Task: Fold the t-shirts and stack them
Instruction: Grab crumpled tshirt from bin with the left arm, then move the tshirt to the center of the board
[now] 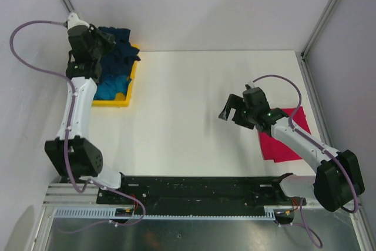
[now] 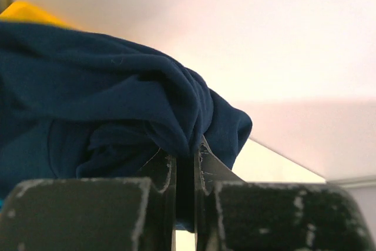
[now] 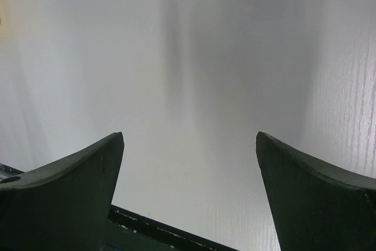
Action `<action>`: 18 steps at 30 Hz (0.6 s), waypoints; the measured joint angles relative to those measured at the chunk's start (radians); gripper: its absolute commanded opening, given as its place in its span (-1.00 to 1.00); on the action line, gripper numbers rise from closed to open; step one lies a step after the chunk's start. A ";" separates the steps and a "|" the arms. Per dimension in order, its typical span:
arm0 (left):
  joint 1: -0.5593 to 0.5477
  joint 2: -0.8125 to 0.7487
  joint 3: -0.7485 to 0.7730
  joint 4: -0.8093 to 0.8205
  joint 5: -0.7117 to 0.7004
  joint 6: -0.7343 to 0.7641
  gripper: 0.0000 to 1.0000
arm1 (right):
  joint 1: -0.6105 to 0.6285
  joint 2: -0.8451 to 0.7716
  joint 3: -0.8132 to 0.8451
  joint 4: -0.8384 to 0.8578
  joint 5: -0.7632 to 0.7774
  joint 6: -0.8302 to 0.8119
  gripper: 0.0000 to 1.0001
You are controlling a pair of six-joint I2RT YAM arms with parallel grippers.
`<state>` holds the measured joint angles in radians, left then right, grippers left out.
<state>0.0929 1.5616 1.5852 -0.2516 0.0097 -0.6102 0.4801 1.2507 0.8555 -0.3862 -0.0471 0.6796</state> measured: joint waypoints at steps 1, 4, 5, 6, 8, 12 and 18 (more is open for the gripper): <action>-0.012 -0.035 0.000 0.011 0.014 0.004 -1.00 | 0.000 0.000 0.000 0.003 0.000 0.000 0.99; -0.055 -0.098 0.003 0.026 0.051 0.019 -1.00 | -0.002 0.000 0.006 0.003 0.001 0.000 0.99; -0.077 -0.113 0.006 0.026 0.061 0.026 -1.00 | -0.003 0.000 0.010 0.003 0.001 0.000 0.99; -0.104 -0.127 0.010 0.027 0.073 0.034 -1.00 | -0.005 0.000 0.012 0.004 0.001 0.001 0.99; -0.163 -0.149 0.015 0.026 0.088 0.043 -1.00 | -0.008 0.000 0.018 0.003 0.002 0.001 0.99; -0.281 -0.190 0.016 0.025 0.108 0.045 -1.00 | -0.018 0.000 0.024 0.003 0.009 0.003 0.99; -0.429 -0.261 -0.066 0.057 0.111 0.042 -1.00 | -0.027 0.000 0.024 -0.012 0.040 0.008 0.99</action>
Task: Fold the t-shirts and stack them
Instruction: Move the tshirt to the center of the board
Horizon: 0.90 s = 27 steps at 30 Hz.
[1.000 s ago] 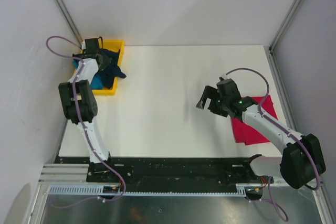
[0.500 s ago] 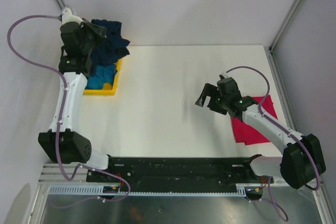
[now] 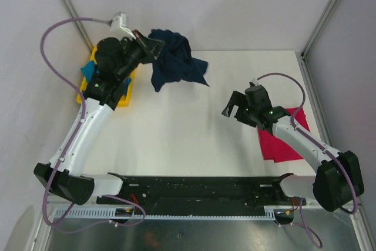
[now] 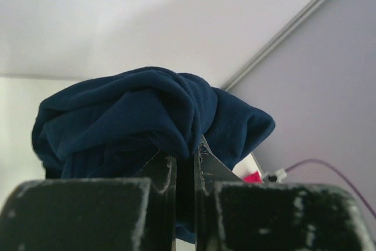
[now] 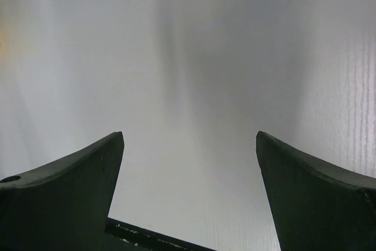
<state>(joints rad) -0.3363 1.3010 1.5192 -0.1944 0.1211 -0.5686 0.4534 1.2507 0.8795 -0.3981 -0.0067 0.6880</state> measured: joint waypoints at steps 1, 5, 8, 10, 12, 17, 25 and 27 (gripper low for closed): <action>-0.011 -0.008 -0.030 0.008 0.001 -0.003 -1.00 | -0.001 0.000 0.000 -0.003 0.005 0.000 0.99; -0.043 0.018 -0.183 0.027 0.007 -0.019 -0.30 | -0.002 0.000 0.000 -0.029 0.034 0.005 0.99; -0.049 0.124 -0.277 0.024 0.039 -0.040 0.53 | 0.002 0.000 0.000 -0.049 0.056 0.015 0.99; -0.049 0.188 -0.326 0.013 0.065 -0.047 0.87 | 0.009 0.001 0.000 -0.059 0.068 0.018 0.99; -0.047 0.210 -0.376 -0.017 0.089 -0.060 0.96 | 0.023 0.001 0.000 -0.067 0.082 0.019 0.99; -0.041 0.118 -0.400 -0.095 0.111 -0.068 0.97 | 0.065 0.000 0.000 -0.094 0.117 0.019 0.99; -0.051 -0.232 -0.606 -0.131 0.108 -0.060 0.86 | 0.068 0.026 0.000 -0.043 0.147 0.010 0.88; -0.062 -0.272 -0.687 -0.150 0.107 -0.060 0.86 | 0.058 0.057 0.000 0.005 0.157 -0.001 0.83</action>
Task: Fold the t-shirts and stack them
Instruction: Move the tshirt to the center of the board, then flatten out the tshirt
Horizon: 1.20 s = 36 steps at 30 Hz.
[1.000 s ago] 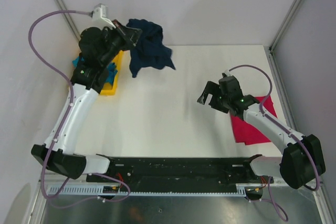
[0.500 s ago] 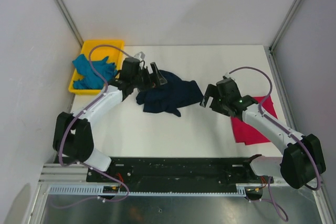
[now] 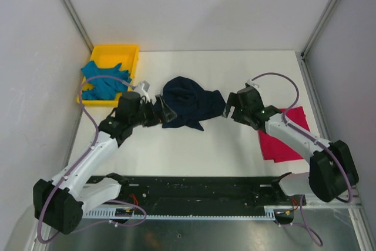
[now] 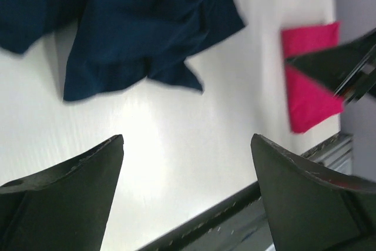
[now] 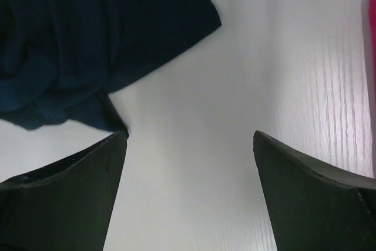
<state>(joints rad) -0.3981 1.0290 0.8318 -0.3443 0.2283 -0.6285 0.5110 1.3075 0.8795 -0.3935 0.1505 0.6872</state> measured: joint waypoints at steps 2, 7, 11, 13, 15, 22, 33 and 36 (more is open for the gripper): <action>-0.010 -0.018 -0.072 -0.025 0.000 0.000 0.86 | -0.014 0.046 0.002 0.052 0.007 -0.013 0.78; -0.024 -0.060 -0.175 -0.071 0.004 -0.002 0.85 | -0.042 0.196 0.048 0.147 0.024 -0.043 0.68; -0.041 -0.105 -0.202 -0.077 0.015 -0.005 0.84 | -0.062 0.328 0.115 0.214 0.029 -0.074 0.65; -0.052 -0.118 -0.209 -0.077 0.021 -0.008 0.83 | -0.069 0.381 0.145 0.241 0.030 -0.089 0.64; -0.063 -0.129 -0.219 -0.078 0.024 -0.009 0.83 | -0.077 0.432 0.181 0.263 0.030 -0.103 0.63; -0.077 -0.145 -0.250 -0.089 0.039 -0.010 0.83 | -0.084 0.582 0.311 0.312 0.024 -0.135 0.59; -0.093 -0.098 -0.250 -0.087 0.039 -0.010 0.74 | -0.080 0.694 0.399 0.306 -0.019 -0.144 -0.81; -0.111 -0.028 -0.244 -0.087 0.036 -0.011 0.69 | -0.078 0.694 0.400 0.276 -0.028 -0.137 -0.98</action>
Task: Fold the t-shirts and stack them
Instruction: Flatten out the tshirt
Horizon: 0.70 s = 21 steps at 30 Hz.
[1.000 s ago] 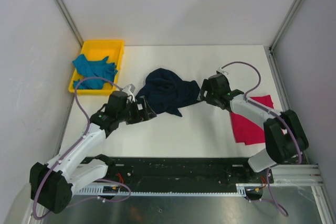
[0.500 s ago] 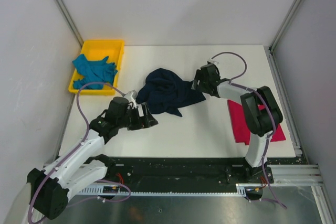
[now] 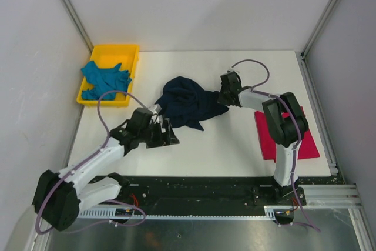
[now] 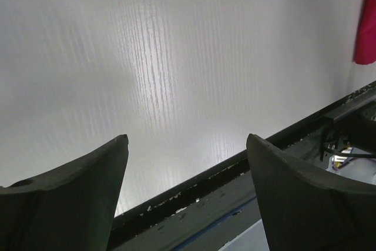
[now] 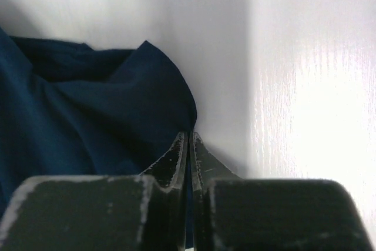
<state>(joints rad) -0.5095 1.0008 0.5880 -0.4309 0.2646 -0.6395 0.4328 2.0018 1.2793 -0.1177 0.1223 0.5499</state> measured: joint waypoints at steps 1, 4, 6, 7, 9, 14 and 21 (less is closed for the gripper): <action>-0.007 0.039 0.011 0.000 -0.006 0.000 0.68 | 0.000 0.000 0.000 -0.010 0.000 0.003 -0.99; -0.031 0.101 0.040 0.007 -0.016 -0.008 0.62 | 0.000 -0.028 -0.014 -0.045 0.000 0.011 -1.00; -0.045 0.153 0.067 0.026 -0.025 -0.017 0.58 | 0.000 -0.078 -0.049 -0.067 -0.003 0.018 -1.00; -0.056 0.190 0.086 0.043 -0.031 -0.021 0.56 | 0.000 -0.117 -0.075 -0.082 -0.002 0.020 -1.00; -0.074 0.243 0.113 0.066 -0.040 -0.034 0.53 | 0.001 -0.211 -0.124 -0.117 0.004 0.026 -1.00; -0.125 0.366 0.186 0.116 -0.064 -0.054 0.49 | -0.004 -0.487 -0.212 -0.204 0.026 0.045 -1.00; -0.185 0.531 0.292 0.167 -0.105 -0.083 0.44 | -0.009 -0.705 -0.227 -0.283 0.031 0.048 -1.00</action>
<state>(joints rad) -0.6941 1.5318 0.8799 -0.2638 0.1596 -0.7223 0.4236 1.2972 1.0527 -0.4011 0.1528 0.5983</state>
